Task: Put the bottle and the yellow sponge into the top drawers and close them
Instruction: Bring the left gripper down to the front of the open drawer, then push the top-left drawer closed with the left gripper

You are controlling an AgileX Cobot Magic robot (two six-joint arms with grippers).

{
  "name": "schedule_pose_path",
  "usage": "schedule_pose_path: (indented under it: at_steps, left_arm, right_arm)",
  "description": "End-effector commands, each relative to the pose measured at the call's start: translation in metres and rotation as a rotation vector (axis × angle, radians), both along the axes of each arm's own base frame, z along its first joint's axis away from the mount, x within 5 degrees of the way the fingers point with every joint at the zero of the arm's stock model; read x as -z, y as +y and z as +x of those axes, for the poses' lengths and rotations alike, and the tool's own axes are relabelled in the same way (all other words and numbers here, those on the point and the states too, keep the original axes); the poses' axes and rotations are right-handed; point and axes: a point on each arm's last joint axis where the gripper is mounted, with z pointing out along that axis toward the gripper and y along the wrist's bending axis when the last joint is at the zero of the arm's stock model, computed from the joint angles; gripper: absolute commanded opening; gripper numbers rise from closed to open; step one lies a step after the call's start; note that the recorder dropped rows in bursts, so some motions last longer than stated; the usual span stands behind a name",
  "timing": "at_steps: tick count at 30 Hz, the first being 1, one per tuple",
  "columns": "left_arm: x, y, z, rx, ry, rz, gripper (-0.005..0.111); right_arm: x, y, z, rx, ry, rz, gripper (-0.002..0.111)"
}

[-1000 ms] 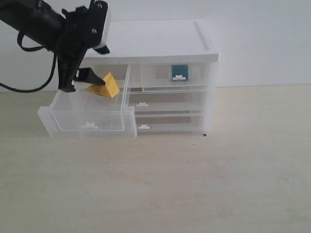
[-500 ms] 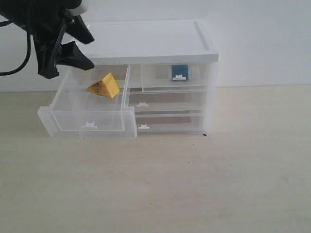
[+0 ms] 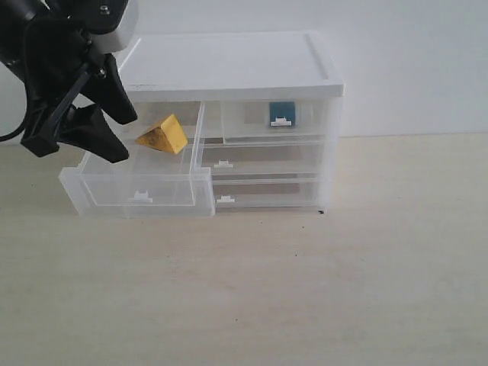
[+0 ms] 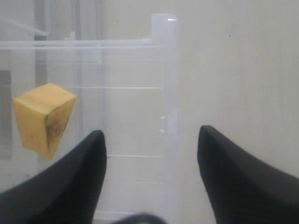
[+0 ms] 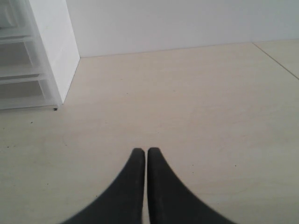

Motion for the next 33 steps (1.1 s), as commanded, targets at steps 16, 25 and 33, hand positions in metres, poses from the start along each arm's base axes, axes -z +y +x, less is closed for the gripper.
schedule_pose_path:
  at_steps: [16, 25, 33]
  left_arm:
    - [0.052, -0.009, 0.028, 0.033, 0.111, 0.045, 0.055]
    - [0.068, -0.011, 0.038, 0.043, 0.105, 0.066, 0.054]
    - [0.068, -0.012, 0.048, 0.011, 0.009, 0.053, 0.01]
  right_arm:
    - [0.001, 0.0, 0.0, -0.003, -0.009, -0.005, 0.0]
    - [0.001, 0.0, 0.0, -0.003, -0.009, -0.005, 0.0]
    - [0.001, 0.0, 0.0, -0.003, -0.009, -0.005, 0.0]
